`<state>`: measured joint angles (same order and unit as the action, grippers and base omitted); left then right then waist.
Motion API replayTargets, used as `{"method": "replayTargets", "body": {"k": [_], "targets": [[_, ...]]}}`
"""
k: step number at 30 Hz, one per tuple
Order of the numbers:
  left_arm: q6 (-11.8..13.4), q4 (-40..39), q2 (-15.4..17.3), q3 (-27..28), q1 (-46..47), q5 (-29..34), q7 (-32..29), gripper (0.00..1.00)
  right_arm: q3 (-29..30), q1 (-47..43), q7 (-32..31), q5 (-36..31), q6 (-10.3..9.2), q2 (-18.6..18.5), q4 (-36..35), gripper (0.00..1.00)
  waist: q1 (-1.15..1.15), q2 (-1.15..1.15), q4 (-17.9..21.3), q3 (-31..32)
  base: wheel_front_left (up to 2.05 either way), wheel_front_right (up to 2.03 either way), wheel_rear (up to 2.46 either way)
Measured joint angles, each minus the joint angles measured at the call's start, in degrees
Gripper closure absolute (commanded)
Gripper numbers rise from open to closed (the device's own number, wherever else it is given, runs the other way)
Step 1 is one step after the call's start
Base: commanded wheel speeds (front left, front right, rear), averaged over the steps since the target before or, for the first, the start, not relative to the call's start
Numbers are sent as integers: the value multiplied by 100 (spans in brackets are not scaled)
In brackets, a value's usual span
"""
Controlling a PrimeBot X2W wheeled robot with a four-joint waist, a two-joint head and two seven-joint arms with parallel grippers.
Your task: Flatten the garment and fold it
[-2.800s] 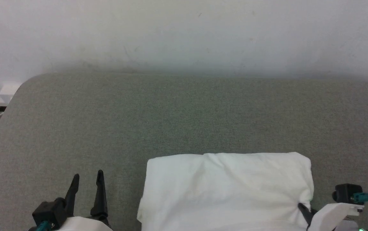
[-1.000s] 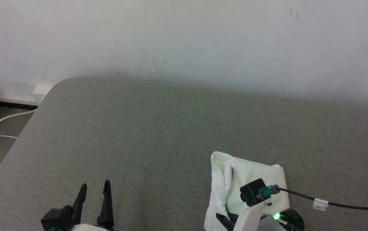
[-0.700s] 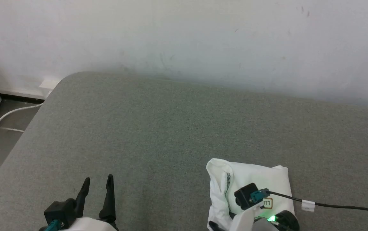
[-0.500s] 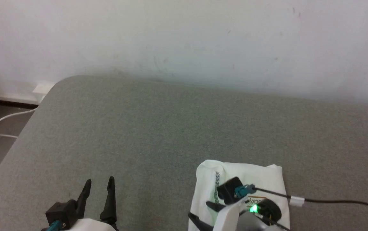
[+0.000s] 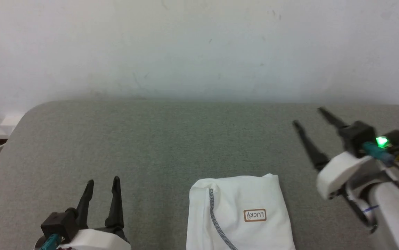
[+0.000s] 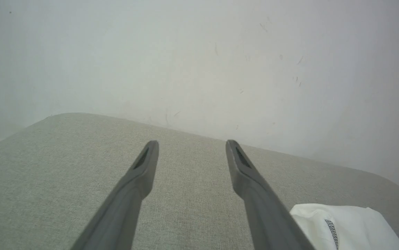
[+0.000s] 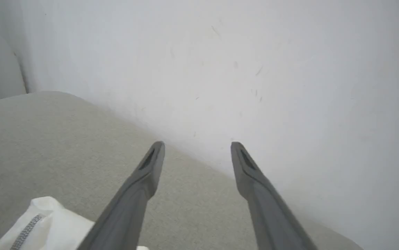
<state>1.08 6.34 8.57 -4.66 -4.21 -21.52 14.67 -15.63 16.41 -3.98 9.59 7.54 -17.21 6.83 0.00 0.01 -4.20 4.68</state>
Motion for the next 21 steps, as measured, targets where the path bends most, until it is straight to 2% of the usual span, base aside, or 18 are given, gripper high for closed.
{"method": "replayTargets", "body": {"k": [2,5,7,11,15,21], "targets": [[2,-94,-37,14,-5,44,4,0,396,-53,291,-304,0,-100,-73,0,0,0,76,-15,0,0,0],[2,-250,-89,49,-14,146,5,0,1053,-359,693,-586,0,-22,-231,0,0,0,147,-64,0,0,0],[7,-370,-134,104,-28,248,5,0,1463,-706,927,-691,0,141,-389,0,0,0,164,-105,0,0,0],[57,-639,-220,278,-64,558,5,0,2140,-1424,1361,-692,0,699,-823,0,0,0,166,-176,0,0,0],[46,-733,-274,303,-183,953,5,0,2100,-1985,1528,-706,0,984,-1100,0,0,-1,170,-236,0,0,0],[-62,-686,-324,286,-302,1257,5,0,1841,-2336,1577,-699,0,1088,-1184,0,0,-1,188,-253,0,0,0]]}}
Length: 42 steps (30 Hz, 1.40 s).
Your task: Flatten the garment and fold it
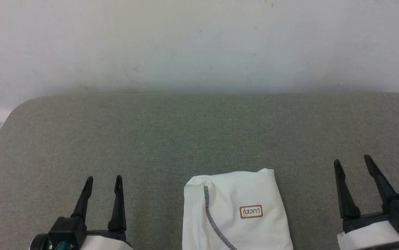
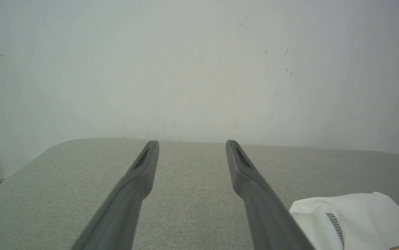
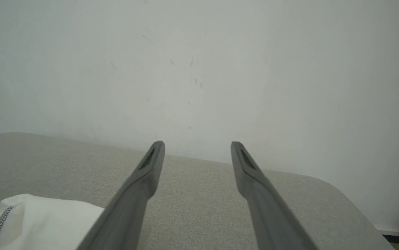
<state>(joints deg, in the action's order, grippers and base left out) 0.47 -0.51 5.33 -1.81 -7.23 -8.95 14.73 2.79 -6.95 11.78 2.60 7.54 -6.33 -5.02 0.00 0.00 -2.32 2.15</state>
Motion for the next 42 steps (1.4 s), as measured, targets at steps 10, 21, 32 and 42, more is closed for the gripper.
{"method": "replayTargets", "body": {"k": [10,21,32,42], "targets": [[-190,98,-116,4,-9,109,0,0,-125,-67,-372,200,0,-8,7,0,0,0,-89,-53,0,0,0],[-342,243,-155,5,107,193,0,0,-962,60,-3720,2272,0,-620,-59,0,0,0,-259,-326,0,0,0],[-354,432,-189,-25,324,253,0,0,-776,725,-4965,2249,0,-142,1213,0,-1,0,-642,-642,0,0,0],[-403,468,-196,-5,327,293,0,0,-1148,1111,-4536,1937,7,-84,1882,100,0,0,-743,-683,0,0,0]]}}
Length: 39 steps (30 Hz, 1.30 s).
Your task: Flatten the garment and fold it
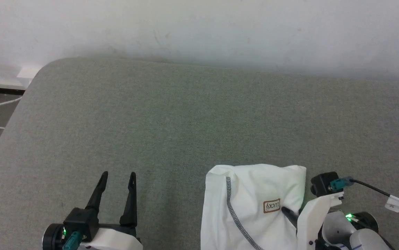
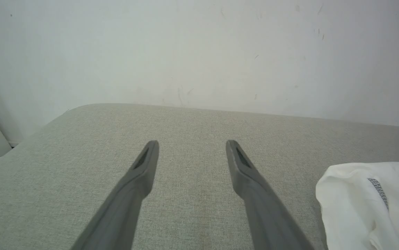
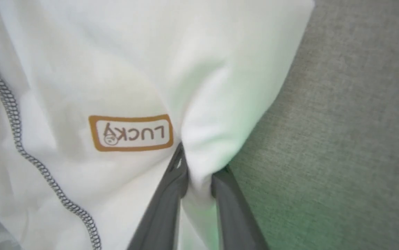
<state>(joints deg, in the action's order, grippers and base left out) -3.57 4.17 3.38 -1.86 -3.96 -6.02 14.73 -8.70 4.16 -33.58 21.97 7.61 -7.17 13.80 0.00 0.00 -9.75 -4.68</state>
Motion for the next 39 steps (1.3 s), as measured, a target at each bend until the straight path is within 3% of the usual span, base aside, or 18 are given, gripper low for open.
{"method": "replayTargets", "body": {"k": [3,6,14,19,27,32,39], "targets": [[-3,13,-7,-12,3,-11,0,0,-281,152,214,-188,2,-170,-13,100,0,0,140,20,0,0,0],[-37,18,-13,-70,48,-32,1,0,-622,424,252,-455,1,-569,-216,100,0,0,344,33,0,0,0],[-36,-32,-29,-446,575,-132,1,0,-1758,1426,4,-745,1,-2167,-951,100,0,0,1093,-106,0,0,0],[-36,-79,-45,-702,1107,-20,0,0,-2059,2103,92,-727,1,-3214,-1060,100,-1,0,1529,-440,0,0,0],[-96,-246,-47,-886,1766,175,1,0,-2091,2715,660,-727,1,-4398,-404,100,-2,0,1931,-1301,0,0,0],[-138,-381,-27,-877,2008,271,0,0,-1976,2804,1188,-784,1,-4787,327,100,-3,0,2039,-1844,0,0,0],[-168,-449,-5,-876,2150,310,0,0,-1092,2783,1947,-996,1,-4743,1591,100,-2,0,2016,-2457,0,0,0]]}}
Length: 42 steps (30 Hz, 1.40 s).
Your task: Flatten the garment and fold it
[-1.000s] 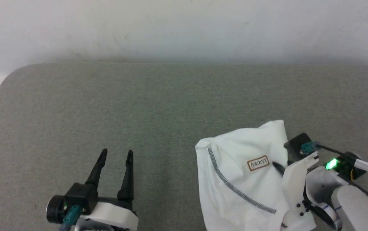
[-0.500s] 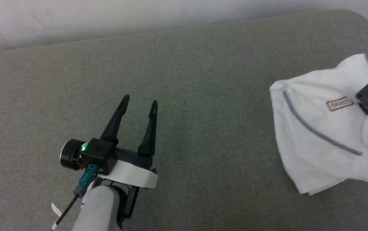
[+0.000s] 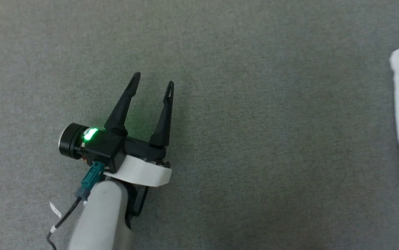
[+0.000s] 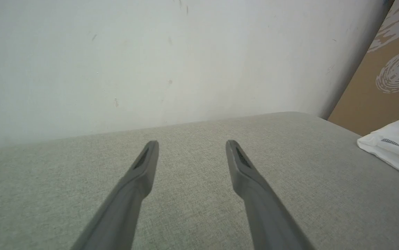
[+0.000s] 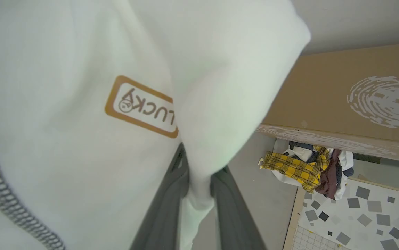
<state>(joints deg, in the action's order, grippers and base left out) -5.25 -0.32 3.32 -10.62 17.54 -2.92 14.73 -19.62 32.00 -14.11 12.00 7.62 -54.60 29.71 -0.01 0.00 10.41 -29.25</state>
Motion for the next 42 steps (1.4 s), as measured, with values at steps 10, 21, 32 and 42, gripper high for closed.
{"method": "replayTargets", "body": {"k": [10,21,32,42], "targets": [[-31,-52,13,1,51,46,1,0,1218,33,943,-864,0,505,1088,100,1,0,-246,-392,0,0,0],[-24,205,10,68,-203,-33,0,0,1712,289,1333,-1549,0,1135,1385,0,1,0,-249,110,0,0,0],[197,260,-11,583,-1242,-422,0,0,1405,488,1855,-904,-1,2225,198,0,3,0,-158,1481,0,0,0],[498,310,-15,1007,-1798,-576,1,0,1805,-738,2153,-254,-1,3459,-1496,0,4,0,-262,2629,0,0,0]]}}
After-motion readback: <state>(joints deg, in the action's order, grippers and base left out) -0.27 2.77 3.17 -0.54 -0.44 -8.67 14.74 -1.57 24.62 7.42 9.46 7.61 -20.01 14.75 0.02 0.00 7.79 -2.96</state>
